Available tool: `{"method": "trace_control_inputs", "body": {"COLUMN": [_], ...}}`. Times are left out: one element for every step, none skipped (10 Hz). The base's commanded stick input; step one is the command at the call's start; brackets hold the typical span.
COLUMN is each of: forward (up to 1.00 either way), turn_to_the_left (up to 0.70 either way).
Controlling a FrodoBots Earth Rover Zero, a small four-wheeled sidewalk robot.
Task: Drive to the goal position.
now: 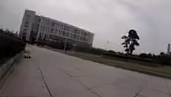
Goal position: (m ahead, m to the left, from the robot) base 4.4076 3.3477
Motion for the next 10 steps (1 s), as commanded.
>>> {"method": "trace_control_inputs", "body": {"forward": [0.0,0.0,0.0,0.0,0.0,0.0,0.0,0.0,0.0,0.0], "turn_to_the_left": [0.7,0.7,0.7,0.7,0.7,0.7,0.7,0.7,0.7,0.7]}}
